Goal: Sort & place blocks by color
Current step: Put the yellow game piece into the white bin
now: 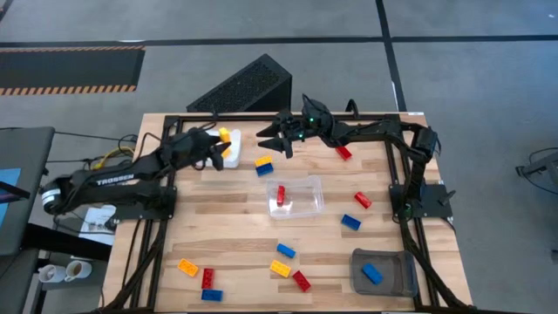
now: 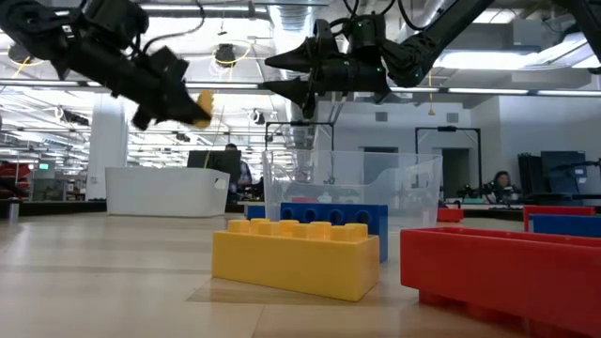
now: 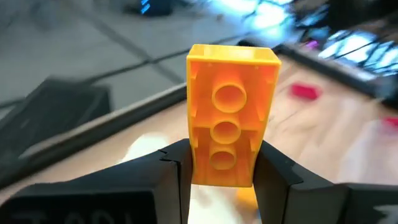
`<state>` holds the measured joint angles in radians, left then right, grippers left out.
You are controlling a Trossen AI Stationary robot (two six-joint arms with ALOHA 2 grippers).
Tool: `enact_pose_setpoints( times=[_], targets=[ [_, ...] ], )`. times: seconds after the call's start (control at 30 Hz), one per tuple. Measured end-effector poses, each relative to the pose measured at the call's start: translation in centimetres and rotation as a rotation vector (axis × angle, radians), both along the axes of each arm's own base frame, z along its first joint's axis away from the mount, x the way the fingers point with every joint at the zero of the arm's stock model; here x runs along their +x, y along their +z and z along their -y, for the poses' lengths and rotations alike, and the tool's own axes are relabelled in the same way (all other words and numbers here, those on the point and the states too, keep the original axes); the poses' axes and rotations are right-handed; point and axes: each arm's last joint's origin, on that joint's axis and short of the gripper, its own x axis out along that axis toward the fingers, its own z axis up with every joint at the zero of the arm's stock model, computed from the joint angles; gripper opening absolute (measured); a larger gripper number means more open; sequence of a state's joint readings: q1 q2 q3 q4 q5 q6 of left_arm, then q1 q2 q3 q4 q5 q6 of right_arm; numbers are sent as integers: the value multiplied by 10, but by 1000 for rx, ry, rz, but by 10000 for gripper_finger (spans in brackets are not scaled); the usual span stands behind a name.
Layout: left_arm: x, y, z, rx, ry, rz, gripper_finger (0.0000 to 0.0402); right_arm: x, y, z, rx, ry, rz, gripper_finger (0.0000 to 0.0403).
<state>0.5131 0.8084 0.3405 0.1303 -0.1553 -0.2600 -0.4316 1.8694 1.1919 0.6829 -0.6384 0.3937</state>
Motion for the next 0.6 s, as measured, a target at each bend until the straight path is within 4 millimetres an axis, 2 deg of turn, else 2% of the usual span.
enact_pose_setpoints(
  times=[0.27,0.6],
  targets=[
    [-7,-16,-14,-101,102,-88,92,2,0,-5,-12,12,4,260],
    [-4,-38,-27,-210,131,-182,92,4,-1,-10,-32,27,-1,260]
  ],
)
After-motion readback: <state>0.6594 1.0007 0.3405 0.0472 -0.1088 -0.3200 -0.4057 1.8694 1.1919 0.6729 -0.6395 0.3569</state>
